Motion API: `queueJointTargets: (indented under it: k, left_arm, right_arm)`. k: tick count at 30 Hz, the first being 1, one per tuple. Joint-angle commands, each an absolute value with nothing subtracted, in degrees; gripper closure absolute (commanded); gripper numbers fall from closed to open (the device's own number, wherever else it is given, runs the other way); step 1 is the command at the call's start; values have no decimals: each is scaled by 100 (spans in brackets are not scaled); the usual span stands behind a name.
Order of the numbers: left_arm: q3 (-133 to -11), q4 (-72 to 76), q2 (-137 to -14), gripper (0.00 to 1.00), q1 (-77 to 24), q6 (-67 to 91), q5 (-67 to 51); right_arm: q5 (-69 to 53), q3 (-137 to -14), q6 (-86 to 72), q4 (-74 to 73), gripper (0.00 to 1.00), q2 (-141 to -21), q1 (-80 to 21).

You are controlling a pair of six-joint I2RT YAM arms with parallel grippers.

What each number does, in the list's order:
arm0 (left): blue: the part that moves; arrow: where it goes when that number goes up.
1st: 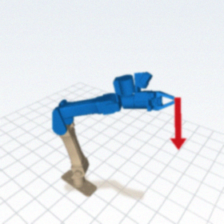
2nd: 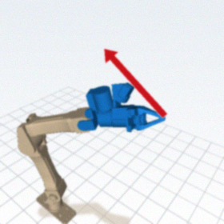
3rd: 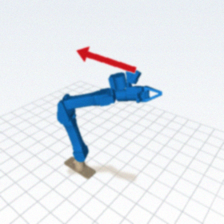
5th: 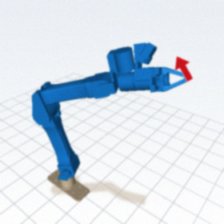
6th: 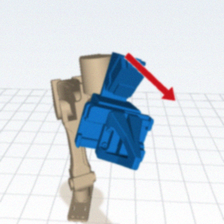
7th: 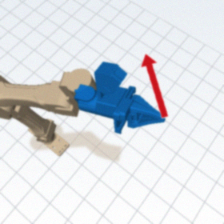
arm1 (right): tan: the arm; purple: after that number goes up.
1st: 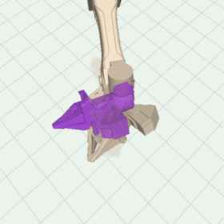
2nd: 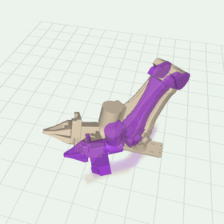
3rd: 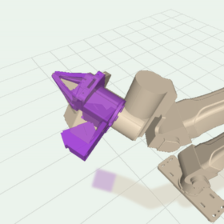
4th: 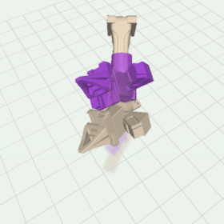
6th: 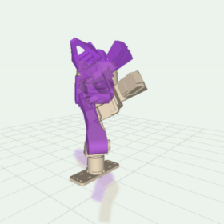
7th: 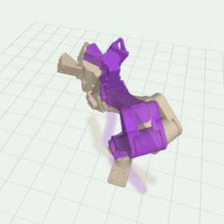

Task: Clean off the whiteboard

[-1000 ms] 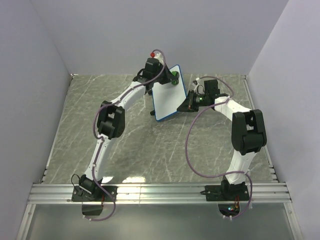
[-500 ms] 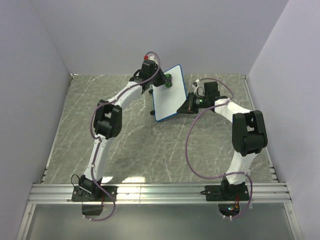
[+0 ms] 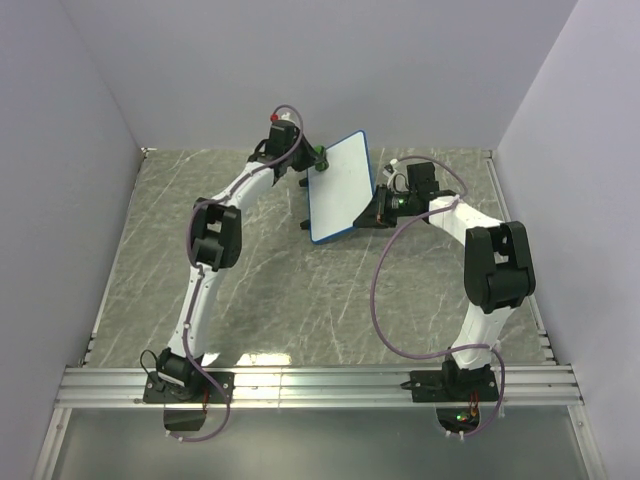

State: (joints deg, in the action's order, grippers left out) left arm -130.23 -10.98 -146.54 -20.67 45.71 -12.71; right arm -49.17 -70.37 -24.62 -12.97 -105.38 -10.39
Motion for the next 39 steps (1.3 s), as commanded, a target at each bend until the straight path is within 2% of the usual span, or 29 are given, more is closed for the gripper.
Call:
queueJointTargets:
  k: [1, 5, 11, 21, 29, 36, 37, 39]
  left_arm:
    - [-13307, -730, -14502, 100, -2504, 4798, -1836]
    - [-13333, -317, -14511, 100, -2689, 4992, -2074]
    - [-13035, -544, -14353, 100, -2935, 4860, -1978]
    - [-11339, -659, -13404, 100, -3094, 4781, -1652]
    - [-11645, -905, -13386, 100, -3041, 4606, -1609]
    - [-11875, -871, -12824, 100, -2366, 4685, -1538]
    - [-11813, -861, -12736, 100, -2295, 4676, -1529]
    - [-11629, -870, -12525, 100, -2128, 4658, -1555]
  right_arm:
    - [-5229, -7224, -2162, -1705, 100, -10669, -1274]
    - [-5229, -7391, -2118, -1819, 100, -10740, -1283]
    - [-5212, -7409, -2057, -1881, 100, -10802, -1283]
    - [-5212, -7515, -2215, -1697, 100, -10890, -1274]
    - [-5229, -7313, -2312, -1503, 100, -10854, -1283]
    - [-5168, -7339, -2285, -1573, 100, -10793, -1266]
    - [-5177, -7365, -2285, -1582, 99, -10810, -1274]
    - [-5159, -7383, -2311, -1582, 86, -10837, -1266]
